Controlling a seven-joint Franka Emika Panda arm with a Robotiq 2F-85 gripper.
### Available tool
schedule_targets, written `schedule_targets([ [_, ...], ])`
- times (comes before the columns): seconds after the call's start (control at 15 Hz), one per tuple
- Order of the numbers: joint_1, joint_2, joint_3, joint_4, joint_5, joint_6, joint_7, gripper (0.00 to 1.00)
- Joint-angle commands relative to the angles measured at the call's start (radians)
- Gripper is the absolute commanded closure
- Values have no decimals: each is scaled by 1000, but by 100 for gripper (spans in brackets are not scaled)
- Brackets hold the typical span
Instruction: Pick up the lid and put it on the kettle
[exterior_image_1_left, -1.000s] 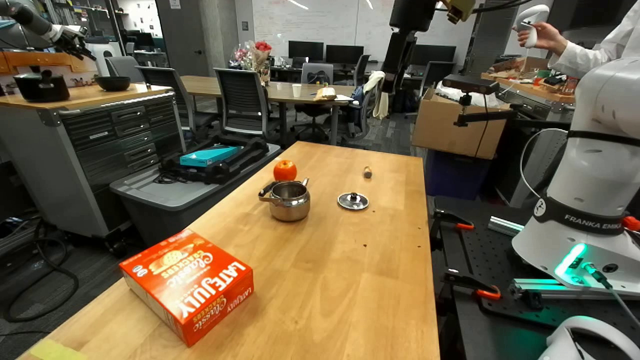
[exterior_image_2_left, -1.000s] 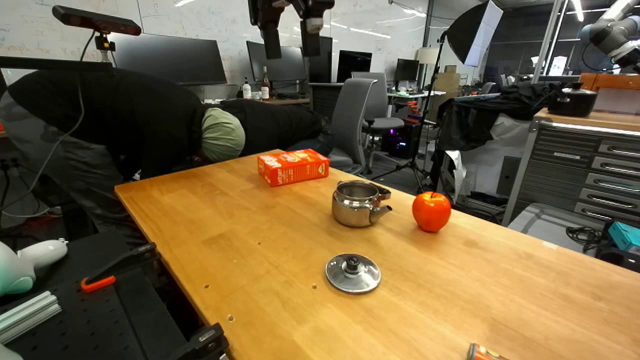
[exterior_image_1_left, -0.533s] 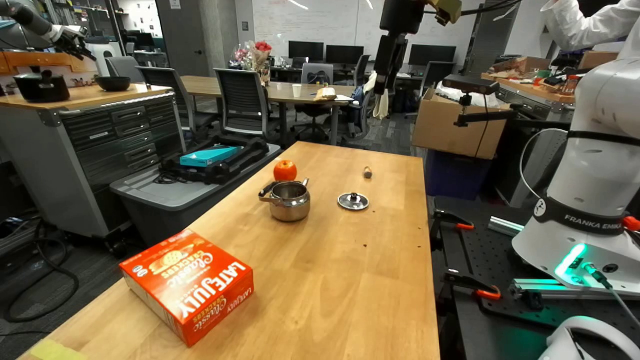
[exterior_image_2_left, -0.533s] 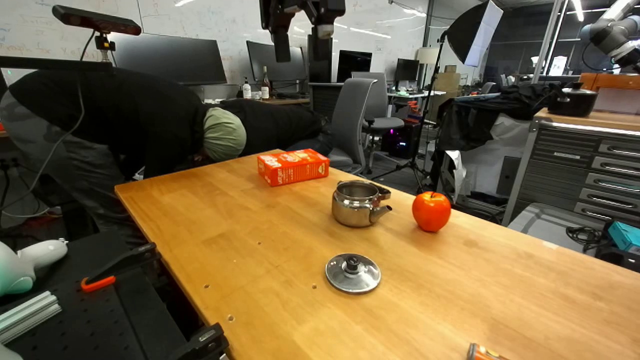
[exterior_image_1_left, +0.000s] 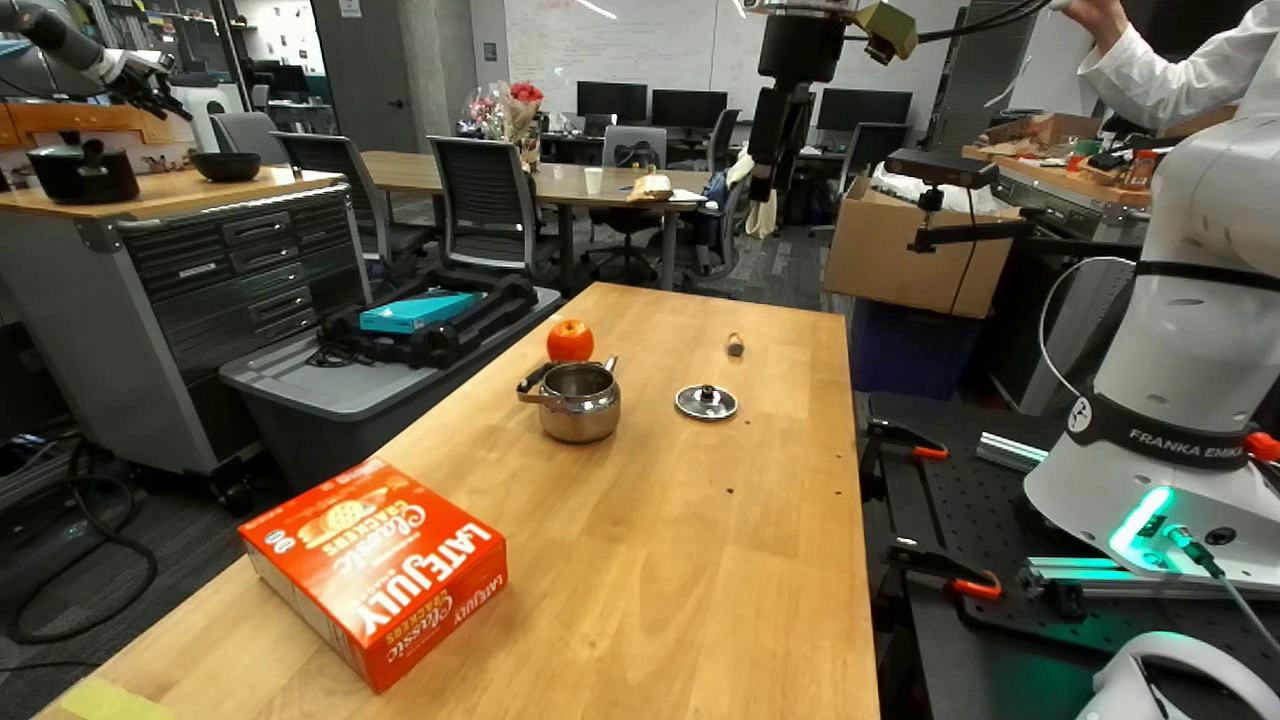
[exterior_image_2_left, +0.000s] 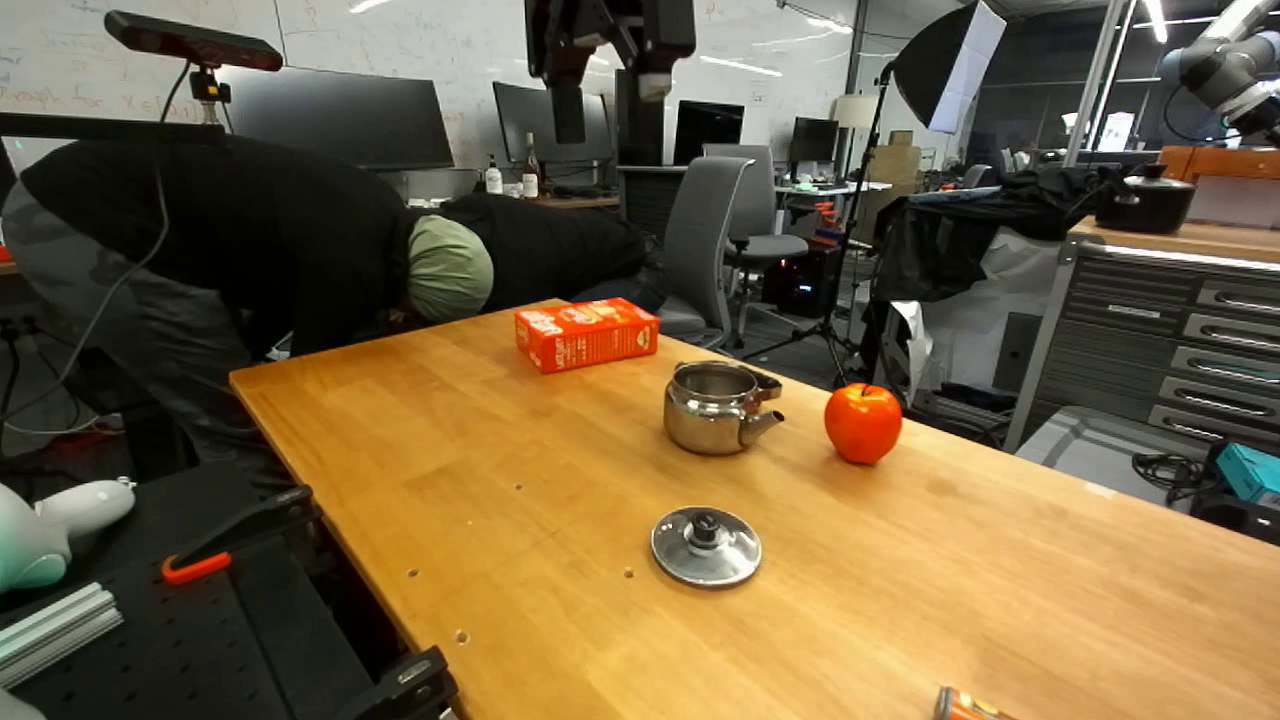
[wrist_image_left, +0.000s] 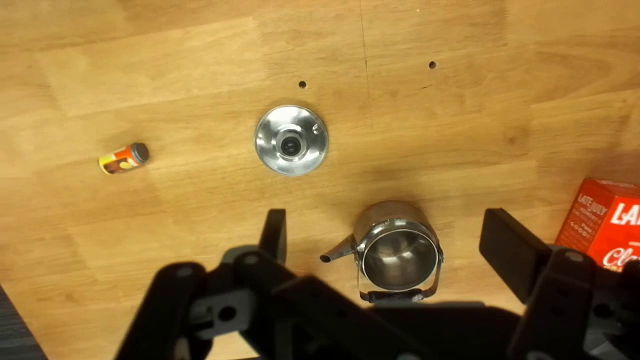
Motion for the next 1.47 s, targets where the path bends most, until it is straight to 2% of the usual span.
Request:
schedule_targets([
  [0.0, -34, 97, -33, 17, -6, 44, -7, 0],
  [0.6, -82, 280, -90, -18, 5, 275, -13, 0],
  [1.4, -73, 565, -93, 76, -1, 399, -15, 0],
])
